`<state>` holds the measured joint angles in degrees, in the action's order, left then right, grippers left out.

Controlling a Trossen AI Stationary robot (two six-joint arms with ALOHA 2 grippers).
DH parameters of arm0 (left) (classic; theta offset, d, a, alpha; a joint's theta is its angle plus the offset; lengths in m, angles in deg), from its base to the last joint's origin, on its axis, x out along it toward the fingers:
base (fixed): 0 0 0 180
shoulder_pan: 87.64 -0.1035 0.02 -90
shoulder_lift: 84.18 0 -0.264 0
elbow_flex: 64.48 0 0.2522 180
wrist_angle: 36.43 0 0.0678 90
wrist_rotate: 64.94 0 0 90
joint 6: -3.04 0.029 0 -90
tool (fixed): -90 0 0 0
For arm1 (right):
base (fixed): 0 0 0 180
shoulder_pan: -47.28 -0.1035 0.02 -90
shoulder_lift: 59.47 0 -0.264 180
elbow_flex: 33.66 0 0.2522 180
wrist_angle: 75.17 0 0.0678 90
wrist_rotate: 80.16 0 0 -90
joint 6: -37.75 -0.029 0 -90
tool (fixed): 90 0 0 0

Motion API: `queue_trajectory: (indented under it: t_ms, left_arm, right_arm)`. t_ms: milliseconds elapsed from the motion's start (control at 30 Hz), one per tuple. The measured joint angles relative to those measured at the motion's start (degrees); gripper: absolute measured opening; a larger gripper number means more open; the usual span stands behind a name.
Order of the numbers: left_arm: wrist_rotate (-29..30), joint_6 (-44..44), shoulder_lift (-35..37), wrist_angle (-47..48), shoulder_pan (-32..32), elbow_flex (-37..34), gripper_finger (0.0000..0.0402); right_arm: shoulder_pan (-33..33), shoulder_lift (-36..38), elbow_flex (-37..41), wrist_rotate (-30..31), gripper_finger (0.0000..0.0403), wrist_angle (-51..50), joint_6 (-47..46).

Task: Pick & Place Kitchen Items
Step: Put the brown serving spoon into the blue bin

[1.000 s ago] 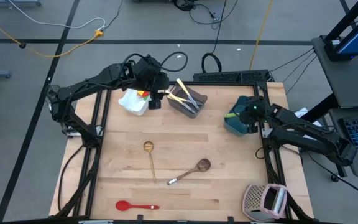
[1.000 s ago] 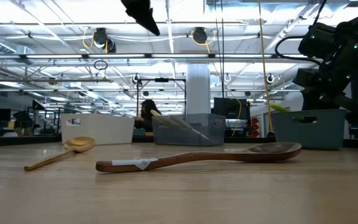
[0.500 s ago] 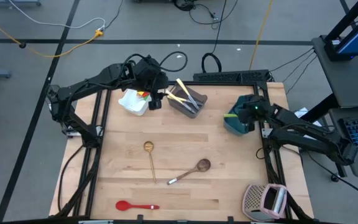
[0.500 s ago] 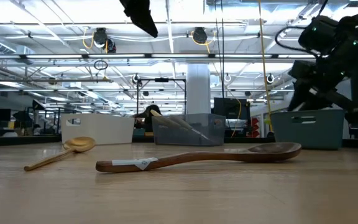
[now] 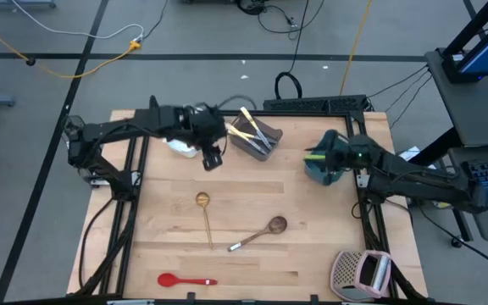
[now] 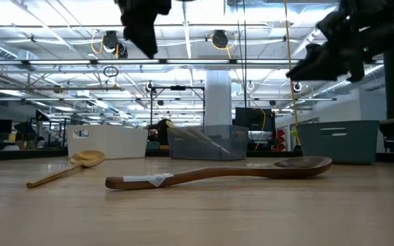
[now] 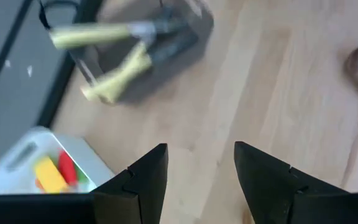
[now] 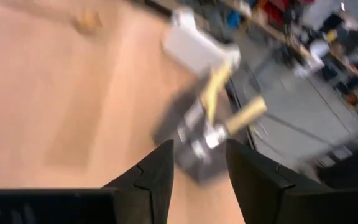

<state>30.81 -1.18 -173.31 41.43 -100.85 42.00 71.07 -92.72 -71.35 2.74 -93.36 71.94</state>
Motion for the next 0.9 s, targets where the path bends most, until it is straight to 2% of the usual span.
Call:
queue_trajectory:
  t_ms: [133,333,467,533,633,800,900]
  left_arm:
    - [0.3,-7.6,0.4,-7.1,2.9,-9.7,0.0191]
    - [-1.0,-28.8,0.4,-17.4,8.2,-22.5,0.0191]
    - [-1.0,-45.8,0.2,-17.7,12.8,-26.6,0.0191]
    - [-1.0,-51.6,0.4,-17.9,15.4,-27.8,0.0191]
    - [0.3,-56.0,0.3,-18.0,19.2,-29.3,0.0191]
    - [5.3,-59.5,0.3,-18.8,25.3,-29.7,0.0191]
    - [8.1,-59.4,0.3,-22.2,28.1,-29.7,0.0191]
  right_arm:
    - [-4.7,-1.8,0.0,-0.6,0.0138,7.7,-6.3]
    - [-10.4,-8.9,0.0,-0.6,0.0137,15.7,-15.9]
    - [-13.6,-14.6,0.0,-0.5,0.0137,20.9,-20.0]
    - [-14.8,-17.3,0.0,-0.6,0.0137,24.4,-20.6]
    - [-16.8,-21.5,0.0,-0.9,0.0137,28.2,-20.1]
    - [-21.7,-30.2,0.0,-9.0,0.0139,34.8,-18.5]
    - [-25.3,-36.1,0.0,-9.6,0.0149,42.0,-19.2]
